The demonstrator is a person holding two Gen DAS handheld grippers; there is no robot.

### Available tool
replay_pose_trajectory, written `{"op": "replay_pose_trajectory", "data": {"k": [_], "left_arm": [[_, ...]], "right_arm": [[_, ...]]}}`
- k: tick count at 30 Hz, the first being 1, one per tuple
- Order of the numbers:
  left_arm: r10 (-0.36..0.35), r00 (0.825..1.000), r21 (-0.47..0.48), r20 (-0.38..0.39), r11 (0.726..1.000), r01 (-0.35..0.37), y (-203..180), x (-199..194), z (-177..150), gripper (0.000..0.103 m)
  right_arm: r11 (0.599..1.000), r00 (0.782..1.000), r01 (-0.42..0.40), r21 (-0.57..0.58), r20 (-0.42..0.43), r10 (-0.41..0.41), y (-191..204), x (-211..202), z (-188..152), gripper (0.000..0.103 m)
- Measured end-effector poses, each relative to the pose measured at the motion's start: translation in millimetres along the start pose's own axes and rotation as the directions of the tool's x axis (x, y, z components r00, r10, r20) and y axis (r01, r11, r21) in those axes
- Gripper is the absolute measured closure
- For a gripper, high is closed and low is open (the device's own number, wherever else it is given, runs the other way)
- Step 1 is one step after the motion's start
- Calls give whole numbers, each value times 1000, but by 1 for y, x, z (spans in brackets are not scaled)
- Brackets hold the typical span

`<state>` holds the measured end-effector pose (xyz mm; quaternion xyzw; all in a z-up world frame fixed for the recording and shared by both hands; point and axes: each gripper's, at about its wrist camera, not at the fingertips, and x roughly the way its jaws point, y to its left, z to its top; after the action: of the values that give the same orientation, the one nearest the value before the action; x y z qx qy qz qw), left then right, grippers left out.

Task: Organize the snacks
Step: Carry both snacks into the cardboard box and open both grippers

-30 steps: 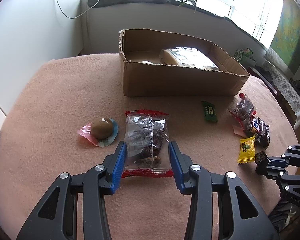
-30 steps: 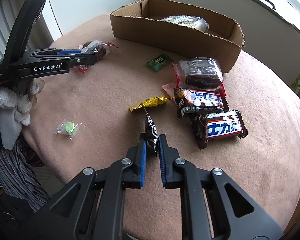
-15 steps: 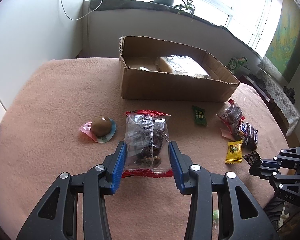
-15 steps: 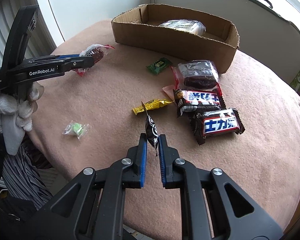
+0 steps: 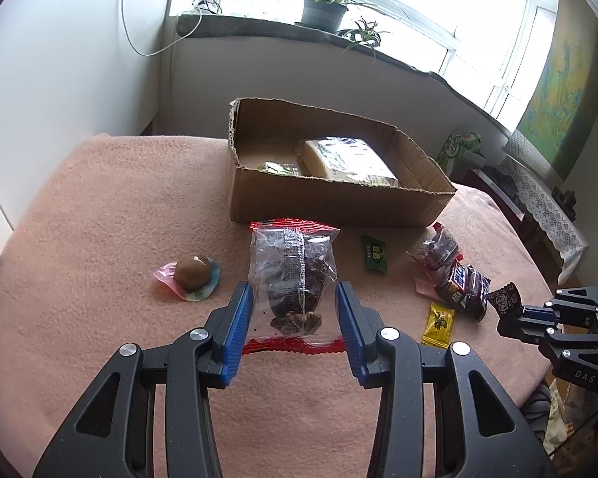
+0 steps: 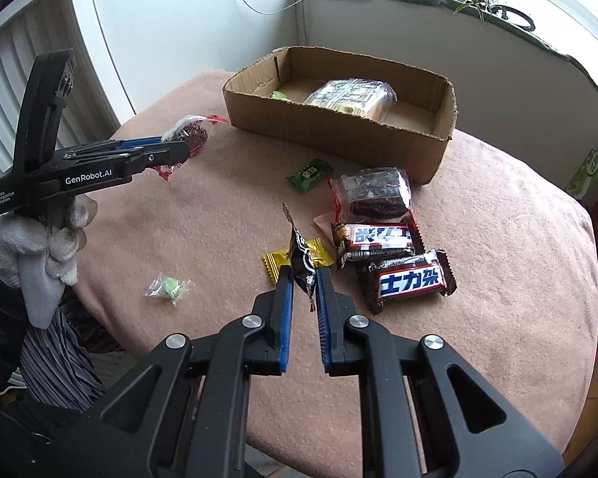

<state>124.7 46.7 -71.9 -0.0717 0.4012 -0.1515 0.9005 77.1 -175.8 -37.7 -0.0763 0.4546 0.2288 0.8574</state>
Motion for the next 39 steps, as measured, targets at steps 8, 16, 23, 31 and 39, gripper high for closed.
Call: {"op": "replay_pose_trajectory", "data": {"k": [8,16,23,31,39], "left_arm": [[-17,999,0,50,1000,17,-7,-8,24,62],[-4,998,6,71,1000,4,-8,4,58,62],[-11,998,-15,69,1000,12,-6,24,87,62],[-13,999,-21,50,1000,14,-9,51,104,62],[10,999,-35,31,999,-9,-5,65,107,62]], "right_arm": [[1000,999,20,-7,49,-20,-12,-13,27,92],[998,994,59,-6,93,-58,-31,-19,62,92],[994,990,105,3,93,-105,-56,0,101,91],[993,991,116,30,60,-118,-76,34,134,91],[992,993,115,49,24,-116,-84,64,144,91]]}}
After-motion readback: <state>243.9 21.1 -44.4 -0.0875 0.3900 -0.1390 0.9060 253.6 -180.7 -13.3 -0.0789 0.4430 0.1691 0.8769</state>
